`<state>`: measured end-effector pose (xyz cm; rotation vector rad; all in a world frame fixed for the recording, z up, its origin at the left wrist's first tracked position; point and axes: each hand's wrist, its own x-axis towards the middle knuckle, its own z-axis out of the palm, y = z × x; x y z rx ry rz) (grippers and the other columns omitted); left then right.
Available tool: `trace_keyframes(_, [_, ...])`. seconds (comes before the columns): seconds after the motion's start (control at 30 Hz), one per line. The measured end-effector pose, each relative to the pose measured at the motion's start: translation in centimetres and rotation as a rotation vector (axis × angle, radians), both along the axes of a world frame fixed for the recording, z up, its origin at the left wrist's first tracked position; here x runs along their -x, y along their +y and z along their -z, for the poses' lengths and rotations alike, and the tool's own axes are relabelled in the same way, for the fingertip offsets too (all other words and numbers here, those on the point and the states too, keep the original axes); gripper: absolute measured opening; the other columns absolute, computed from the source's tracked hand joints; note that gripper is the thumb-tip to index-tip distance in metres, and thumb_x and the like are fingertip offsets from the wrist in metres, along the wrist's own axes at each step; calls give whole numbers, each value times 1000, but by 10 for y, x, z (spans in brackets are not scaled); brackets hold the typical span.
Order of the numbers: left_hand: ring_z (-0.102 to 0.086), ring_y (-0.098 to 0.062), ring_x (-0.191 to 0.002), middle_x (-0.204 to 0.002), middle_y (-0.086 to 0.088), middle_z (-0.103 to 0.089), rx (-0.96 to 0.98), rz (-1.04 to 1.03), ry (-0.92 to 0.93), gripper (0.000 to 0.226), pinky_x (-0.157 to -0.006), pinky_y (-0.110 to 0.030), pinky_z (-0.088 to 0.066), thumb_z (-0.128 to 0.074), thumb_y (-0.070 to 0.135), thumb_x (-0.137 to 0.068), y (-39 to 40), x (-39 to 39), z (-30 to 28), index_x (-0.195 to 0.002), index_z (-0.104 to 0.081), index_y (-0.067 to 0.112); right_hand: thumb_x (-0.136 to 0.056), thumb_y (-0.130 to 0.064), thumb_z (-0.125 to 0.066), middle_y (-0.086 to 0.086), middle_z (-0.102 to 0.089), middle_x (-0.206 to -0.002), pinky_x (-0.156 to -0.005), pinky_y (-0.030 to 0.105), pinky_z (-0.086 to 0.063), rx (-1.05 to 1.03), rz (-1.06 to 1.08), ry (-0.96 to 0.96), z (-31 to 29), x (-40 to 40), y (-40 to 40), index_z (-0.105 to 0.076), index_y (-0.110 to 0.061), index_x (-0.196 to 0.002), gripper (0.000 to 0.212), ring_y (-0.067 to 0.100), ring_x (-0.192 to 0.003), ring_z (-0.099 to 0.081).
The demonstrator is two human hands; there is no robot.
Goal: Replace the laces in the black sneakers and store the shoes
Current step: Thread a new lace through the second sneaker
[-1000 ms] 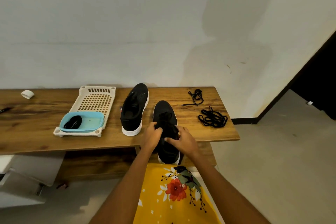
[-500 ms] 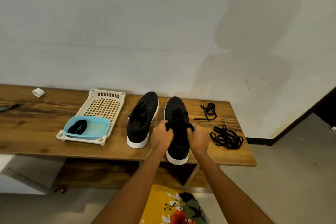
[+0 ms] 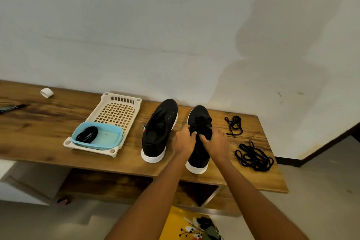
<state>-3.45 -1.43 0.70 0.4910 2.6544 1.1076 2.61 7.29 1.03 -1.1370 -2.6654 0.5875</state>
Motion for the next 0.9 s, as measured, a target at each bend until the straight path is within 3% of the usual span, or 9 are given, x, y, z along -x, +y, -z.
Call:
trace_keyframes(0.07, [-57, -21, -109, -119, -5, -60, -28, 16, 177, 31, -88, -34, -50, -45, 26, -97, -9, -1, -8, -125, -52, 16, -91, -40, -52, 5, -54, -120, -90, 35, -42, -140, -44, 116, -8, 5, -13, -54, -16, -122, 39, 23, -113, -50])
trace_keyframes(0.17, [-46, -23, -119, -127, -7, -52, 60, -45, 487, 29, -99, -35, -38, -47, 21, -95, -32, 9, -19, -123, -52, 16, -95, -24, -49, 6, -54, -118, -85, 30, -43, -153, -198, 290, -19, 24, -44, -57, -13, -116, 26, 20, -108, -51])
trace_keyframes(0.23, [-41, -25, -125, -132, -9, -46, 124, -208, 401, 38, -105, -38, -32, -55, 19, -89, -50, 24, -22, -127, -46, 15, -96, -24, -49, 7, -51, -122, -79, 26, -45, 17, -214, 295, -19, 40, -68, -54, -12, -120, 27, 19, -105, -53])
trace_keyframes(0.3, [-44, -27, -124, -132, -11, -46, 122, -326, 177, 45, -105, -38, -36, -60, 18, -85, -68, 42, -18, -127, -44, 11, -93, -32, -56, 9, -43, -131, -75, 28, -44, 233, -155, 208, -15, 55, -87, -46, -11, -128, 43, 24, -107, -54])
trace_keyframes(0.4, [-58, -26, -104, -116, -11, -60, 98, -270, -57, 33, -89, -34, -49, -59, 20, -87, -91, 59, -7, -118, -53, 11, -86, -30, -63, 13, -42, -134, -72, 32, -44, 368, -139, 6, -4, 72, -99, -38, -11, -133, 56, 32, -109, -56])
trace_keyframes(0.5, [-57, -27, -109, -120, -11, -57, 78, -208, -82, 42, -90, -36, -49, -61, 11, -83, -107, 58, -4, -123, -48, 11, -82, -20, -62, 14, -55, -121, -70, 35, -50, 367, -119, 11, 3, 74, -104, -41, -12, -129, 52, 31, -100, -60])
trace_keyframes(0.7, [-52, -22, -112, -127, -4, -46, 68, -182, -108, 52, -87, -34, -49, -59, 15, -78, -128, 19, 1, -127, -45, 20, -85, -25, -56, 9, -46, -132, -80, 38, -47, 293, -124, -34, 8, 31, -119, -34, -17, -137, 57, 30, -110, -55])
trace_keyframes(0.8, [-52, -22, -111, -123, -3, -49, 98, -133, -77, 44, -87, -35, -47, -56, 24, -83, -143, 18, 1, -126, -47, 20, -87, -30, -55, 8, -46, -132, -87, 38, -46, 246, -152, -5, 2, 26, -128, -38, -16, -135, 53, 26, -117, -50])
trace_keyframes(0.9, [-53, -20, -109, -117, -3, -55, 81, -167, 20, 32, -91, -37, -45, -49, 29, -92, -160, 35, -8, -121, -52, 16, -90, -29, -52, 7, -46, -132, -100, 39, -39, 65, -216, 104, -10, 38, -139, -45, -17, -132, 44, 23, -124, -42])
